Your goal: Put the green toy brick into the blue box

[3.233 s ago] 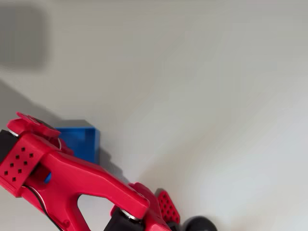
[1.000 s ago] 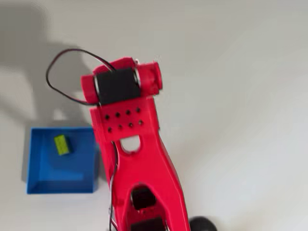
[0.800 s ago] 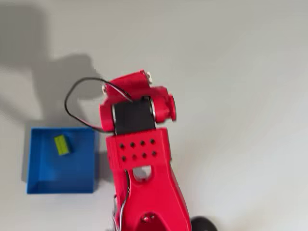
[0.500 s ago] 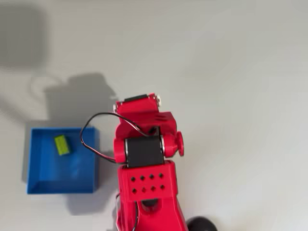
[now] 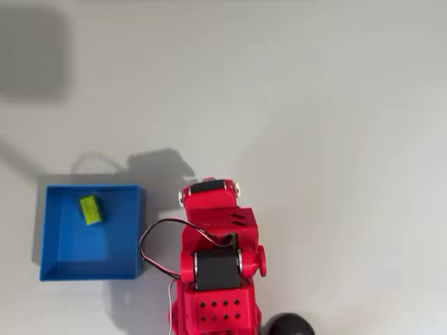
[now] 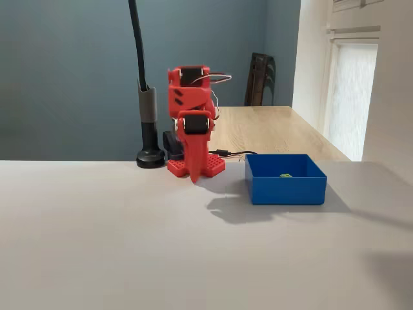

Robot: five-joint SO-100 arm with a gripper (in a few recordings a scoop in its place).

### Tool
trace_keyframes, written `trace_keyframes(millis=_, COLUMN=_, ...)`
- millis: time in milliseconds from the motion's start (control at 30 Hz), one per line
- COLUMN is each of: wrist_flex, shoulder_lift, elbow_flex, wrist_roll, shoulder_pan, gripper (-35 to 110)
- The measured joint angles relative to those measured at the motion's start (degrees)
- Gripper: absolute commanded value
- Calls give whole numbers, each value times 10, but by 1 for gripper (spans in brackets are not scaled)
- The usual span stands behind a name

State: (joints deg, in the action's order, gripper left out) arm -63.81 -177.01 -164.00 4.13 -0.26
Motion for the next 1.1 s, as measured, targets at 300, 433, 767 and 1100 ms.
trace_keyframes(millis=300, wrist_flex=0, shoulder_lift=-86, elbow_flex=-85, wrist_roll=-9, shoulder_pan=-2, gripper=0)
trace_keyframes(millis=433, wrist_flex=4, shoulder_lift=-98, elbow_flex=-105, wrist_roll=-9, shoulder_pan=-2, gripper=0)
trace_keyframes(millis=767, wrist_flex=10, shoulder_lift=-98, elbow_flex=-118, wrist_roll=-21, shoulder_pan=-2, gripper=0)
trace_keyframes(millis=1100, wrist_flex=10, shoulder_lift=-98, elbow_flex=-118, wrist_roll=-21, shoulder_pan=-2, gripper=0)
